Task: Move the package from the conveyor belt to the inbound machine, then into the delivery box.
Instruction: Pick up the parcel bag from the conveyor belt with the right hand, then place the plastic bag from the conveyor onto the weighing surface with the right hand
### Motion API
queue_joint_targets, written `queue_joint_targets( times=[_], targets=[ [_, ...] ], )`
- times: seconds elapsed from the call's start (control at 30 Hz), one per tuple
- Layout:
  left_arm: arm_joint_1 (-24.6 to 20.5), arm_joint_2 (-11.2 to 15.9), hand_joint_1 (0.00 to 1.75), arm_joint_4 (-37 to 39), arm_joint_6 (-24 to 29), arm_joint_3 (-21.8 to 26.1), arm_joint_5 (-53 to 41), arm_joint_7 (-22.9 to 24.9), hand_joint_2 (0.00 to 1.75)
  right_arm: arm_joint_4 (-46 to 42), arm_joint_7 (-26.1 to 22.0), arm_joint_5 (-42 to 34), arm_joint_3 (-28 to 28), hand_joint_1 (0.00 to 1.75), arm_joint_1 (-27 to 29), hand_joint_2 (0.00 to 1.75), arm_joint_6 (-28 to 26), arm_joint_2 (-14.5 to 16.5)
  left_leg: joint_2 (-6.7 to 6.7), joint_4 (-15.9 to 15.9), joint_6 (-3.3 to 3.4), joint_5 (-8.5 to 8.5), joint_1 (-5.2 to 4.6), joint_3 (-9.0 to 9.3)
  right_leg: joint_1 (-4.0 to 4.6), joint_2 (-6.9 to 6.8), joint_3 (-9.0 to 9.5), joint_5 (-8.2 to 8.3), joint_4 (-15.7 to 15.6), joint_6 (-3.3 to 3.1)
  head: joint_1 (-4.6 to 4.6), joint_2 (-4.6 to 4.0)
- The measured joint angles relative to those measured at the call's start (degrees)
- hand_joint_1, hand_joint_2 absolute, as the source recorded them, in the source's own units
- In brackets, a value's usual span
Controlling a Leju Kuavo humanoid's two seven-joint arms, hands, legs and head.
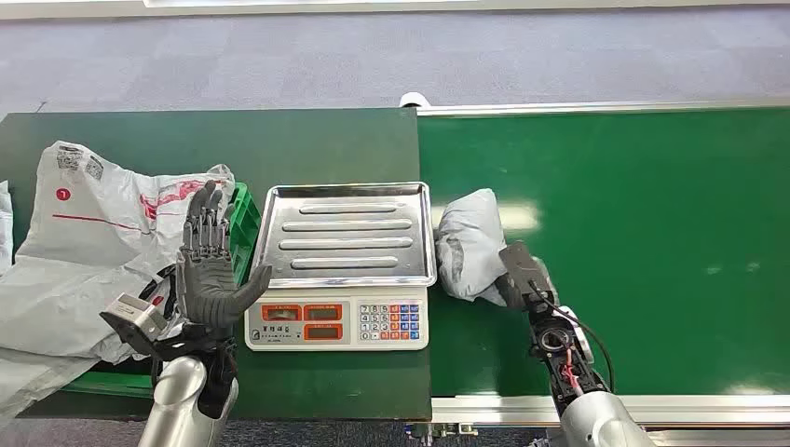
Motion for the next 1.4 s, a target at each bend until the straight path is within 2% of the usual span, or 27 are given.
queue_joint_targets(
  times=[0.07, 0.13, 0.2, 0.37, 0.5, 0.57, 0.63, 0.77, 0.93, 1.07, 1.17, 1.4],
  targets=[
    [0.3, 0.0, 0.0, -0.3, 0.3, 0.1, 0.0, 0.0, 1.75, -3.0, -2.7, -3.8, -1.4, 1.75, 0.8, 1.75, -1.5, 0.3, -0.05, 0.0, 0.0, 0.0, 0.0, -0.03, 0.0, -0.05, -0.01, 0.0, 0.0, 0.0, -0.01, 0.0],
    [0.7, 0.0, 0.0, -0.6, 0.9, 0.1, 0.3, -0.1, 1.75, -9.5, -6.7, -10.5, -3.8, 1.75, 2.5, 1.75, -4.0, 0.7, -0.13, 0.0, 0.0, 0.0, 0.0, -0.08, 0.0, -0.12, -0.03, -0.01, 0.0, 0.0, -0.01, 0.0],
    [0.7, 0.0, 0.0, -0.6, 1.0, 0.2, 0.9, -0.1, 1.75, -16.5, -8.2, -14.6, -4.9, 1.75, 4.1, 1.75, -5.7, 1.0, -0.11, 0.0, 0.0, 0.0, 0.0, -0.09, 0.0, -0.11, -0.06, 0.0, 0.0, 0.0, 0.0, 0.0],
    [0.4, 0.0, 0.0, -0.5, 0.0, 0.0, 2.1, -0.1, 1.75, -31.7, -10.6, -16.3, -5.4, 1.75, 7.1, 1.75, -10.8, 1.4, 0.0, 0.0, 0.0, 0.0, 0.0, -0.06, 0.0, -0.02, -0.09, 0.0, 0.0, 0.0, -0.02, 0.0],
    [0.2, -0.2, 0.0, -0.5, 0.0, -0.1, 1.7, -0.1, 1.75, -41.2, -14.1, -13.8, -3.9, 1.75, 9.3, 1.75, -15.4, 1.8, 0.04, 0.0, 0.0, 0.0, 0.01, -0.07, 0.01, 0.01, -0.09, 0.0, 0.0, 0.0, -0.02, 0.0],
    [-0.1, -0.3, 0.0, -0.5, -0.1, -0.1, 1.5, -0.1, 1.75, -44.0, -14.4, -7.9, -1.9, 1.75, 9.6, 1.75, -17.8, 1.8, 0.1, 0.0, 0.0, 0.0, 0.01, -0.06, 0.02, 0.07, -0.09, 0.0, 0.0, -0.01, -0.02, 0.0],
    [-0.4, -0.5, 0.0, -0.5, -0.4, -0.1, 1.2, -0.1, 1.75, -45.4, -13.3, 1.9, 1.2, 1.75, 9.3, 1.75, -20.0, 1.7, 0.14, 0.0, 0.0, 0.0, 0.01, -0.04, 0.03, 0.12, -0.08, 0.01, 0.0, -0.01, -0.01, 0.0],
    [-1.3, -0.7, 0.0, -0.4, -1.1, -0.1, 1.1, -0.1, 1.75, -44.1, -9.5, 18.3, 8.6, 1.75, 7.0, 1.75, -20.7, 1.0, 0.11, 0.0, 0.0, 0.02, 0.01, -0.03, 0.03, 0.12, -0.06, 0.01, 0.0, -0.01, -0.01, 0.0],
    [-2.7, -0.7, 0.0, 0.3, -1.7, -0.1, 1.1, -0.1, 1.75, -34.4, -6.7, 29.2, 19.5, 1.75, 1.5, 1.75, -17.9, 0.0, 0.1, 0.0, 0.01, 0.04, 0.01, -0.03, 0.03, 0.1, -0.05, 0.04, 0.0, 0.0, 0.0, 0.0],
    [-3.3, -0.6, 0.0, 1.0, -2.1, 0.1, 1.1, -0.1, 1.75, -24.9, -6.8, 31.1, 27.9, 1.75, -3.0, 1.75, -14.3, -0.2, 0.03, 0.0, 0.01, 0.04, 0.01, -0.08, 0.03, 0.02, -0.07, 0.03, 0.0, 0.01, -0.01, 0.0],
    [-3.6, -0.6, 0.0, 1.5, -2.4, 0.1, 1.2, -0.1, 1.75, -18.4, -8.8, 30.4, 33.4, 1.75, -5.9, 1.75, -11.5, -0.1, 0.04, 0.0, 0.01, 0.04, 0.01, -0.08, 0.03, 0.03, -0.08, 0.03, 0.0, 0.01, 0.0, -0.01],
    [-4.0, -0.3, 0.0, 2.8, -2.9, 0.1, 1.4, -0.1, 1.75, -8.6, -11.9, 29.1, 43.6, 1.75, -8.9, 1.75, -11.4, 1.2, 0.06, 0.0, 0.01, 0.04, 0.01, -0.03, 0.03, 0.04, -0.07, 0.03, 0.0, 0.01, 0.0, 0.0]
  ],
)
